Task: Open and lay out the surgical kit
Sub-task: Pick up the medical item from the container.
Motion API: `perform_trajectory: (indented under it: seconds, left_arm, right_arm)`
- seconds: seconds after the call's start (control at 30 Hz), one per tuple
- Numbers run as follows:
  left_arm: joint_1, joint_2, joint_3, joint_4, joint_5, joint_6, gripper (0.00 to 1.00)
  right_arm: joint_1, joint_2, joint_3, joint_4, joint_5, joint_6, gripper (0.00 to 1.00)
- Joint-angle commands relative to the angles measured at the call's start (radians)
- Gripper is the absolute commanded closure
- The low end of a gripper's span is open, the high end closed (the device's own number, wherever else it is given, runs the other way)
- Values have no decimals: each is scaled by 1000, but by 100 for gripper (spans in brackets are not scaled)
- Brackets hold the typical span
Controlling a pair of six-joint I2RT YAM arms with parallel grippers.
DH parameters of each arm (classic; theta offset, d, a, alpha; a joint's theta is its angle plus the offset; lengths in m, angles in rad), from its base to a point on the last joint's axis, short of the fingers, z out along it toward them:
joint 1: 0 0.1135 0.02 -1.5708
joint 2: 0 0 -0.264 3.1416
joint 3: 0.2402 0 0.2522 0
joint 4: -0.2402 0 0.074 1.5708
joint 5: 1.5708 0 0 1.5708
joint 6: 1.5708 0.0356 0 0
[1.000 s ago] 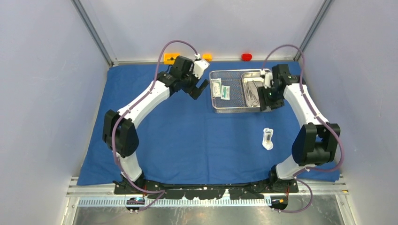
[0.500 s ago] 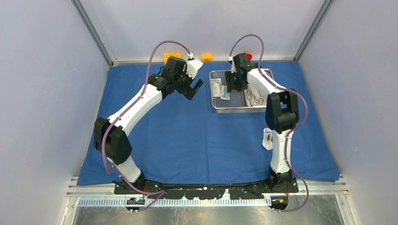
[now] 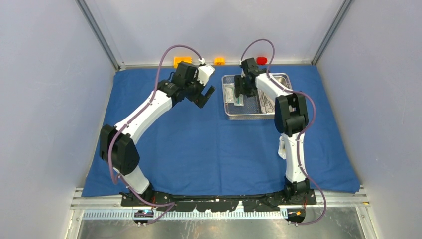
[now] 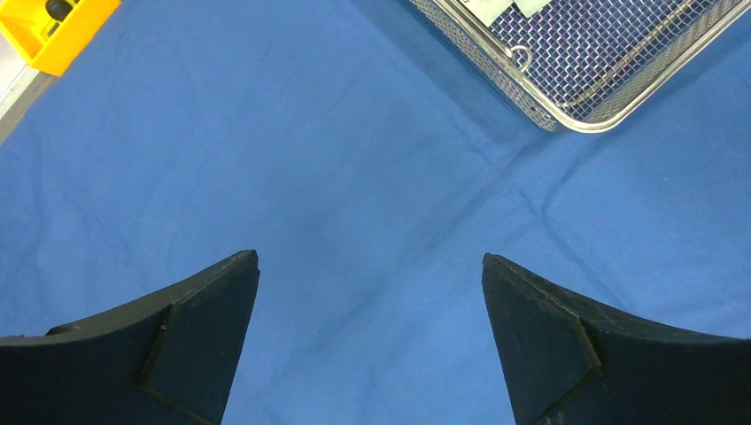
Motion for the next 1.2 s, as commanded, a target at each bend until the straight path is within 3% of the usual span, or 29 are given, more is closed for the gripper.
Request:
perform_trajectory:
  seconds: [0.0, 0.4, 0.87, 1.17]
  left_arm:
    - [6, -55, -8, 47, -10, -9, 0]
    - [7, -65, -28, 57, -10, -1, 0]
    - [7, -62, -23, 48, -12, 19, 0]
    - [7, -50, -4, 46, -7, 30, 0]
  right_arm:
    - [9, 11, 55, 44, 13, 32, 37]
    - [22, 54, 38, 32, 13, 29, 53]
    - [20, -34, 31, 41, -10, 10, 98]
    - [13, -121, 15, 36, -10, 2, 100]
